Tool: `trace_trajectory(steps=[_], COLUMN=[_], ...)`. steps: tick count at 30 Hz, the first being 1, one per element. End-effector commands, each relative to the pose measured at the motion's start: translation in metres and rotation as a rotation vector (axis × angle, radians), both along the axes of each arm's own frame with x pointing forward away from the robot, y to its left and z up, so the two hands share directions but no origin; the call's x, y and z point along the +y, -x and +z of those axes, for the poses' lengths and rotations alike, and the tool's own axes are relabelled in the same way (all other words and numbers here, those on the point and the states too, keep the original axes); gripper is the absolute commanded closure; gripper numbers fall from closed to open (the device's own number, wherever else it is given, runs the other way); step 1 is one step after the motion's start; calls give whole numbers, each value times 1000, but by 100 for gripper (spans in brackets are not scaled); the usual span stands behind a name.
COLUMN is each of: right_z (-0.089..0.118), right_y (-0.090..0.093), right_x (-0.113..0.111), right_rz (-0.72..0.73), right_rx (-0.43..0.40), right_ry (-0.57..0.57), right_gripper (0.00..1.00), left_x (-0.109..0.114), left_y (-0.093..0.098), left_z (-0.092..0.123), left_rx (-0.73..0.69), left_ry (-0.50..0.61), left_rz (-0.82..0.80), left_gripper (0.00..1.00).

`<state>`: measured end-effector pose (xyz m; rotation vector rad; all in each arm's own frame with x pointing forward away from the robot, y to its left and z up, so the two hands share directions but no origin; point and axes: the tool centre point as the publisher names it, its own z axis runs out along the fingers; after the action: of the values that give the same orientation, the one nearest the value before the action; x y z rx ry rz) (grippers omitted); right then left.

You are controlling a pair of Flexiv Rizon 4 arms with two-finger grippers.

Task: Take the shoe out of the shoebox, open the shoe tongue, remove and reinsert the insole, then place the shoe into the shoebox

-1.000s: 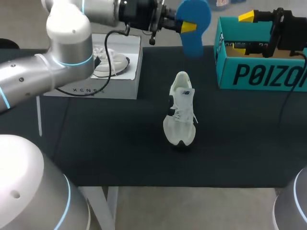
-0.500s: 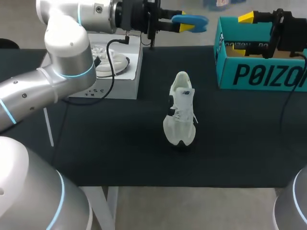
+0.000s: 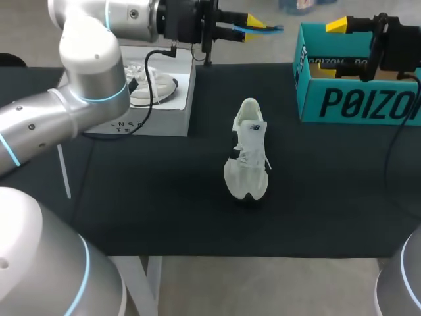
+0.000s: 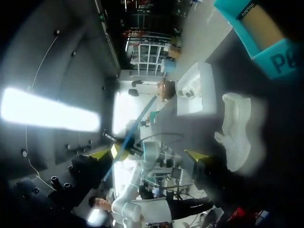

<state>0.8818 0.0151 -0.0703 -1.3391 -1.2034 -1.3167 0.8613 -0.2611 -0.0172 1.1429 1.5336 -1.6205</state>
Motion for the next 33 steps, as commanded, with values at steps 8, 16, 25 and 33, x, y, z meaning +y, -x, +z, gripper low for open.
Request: trace_trajectory(steps=[8,16,25,33], right_z=[1,-1,-2,18], right_y=[4,6,8,14], right_x=[-3,-3,-6,5], right_rz=[-15,-16,-29,3], right_rx=[0,1,1,-13], right_ry=[-2,0,-7,-69], right_gripper=[0,0,0,0], left_x=[-3,4,7,6], left_y=[-1,-19,-11,-27], left_z=[-2,10,18,0], left_rx=[-57,-498,-614,-582], left_ry=[26,47,111,107], left_rz=[-3,116,107,151], left_gripper=[100,100,100,100])
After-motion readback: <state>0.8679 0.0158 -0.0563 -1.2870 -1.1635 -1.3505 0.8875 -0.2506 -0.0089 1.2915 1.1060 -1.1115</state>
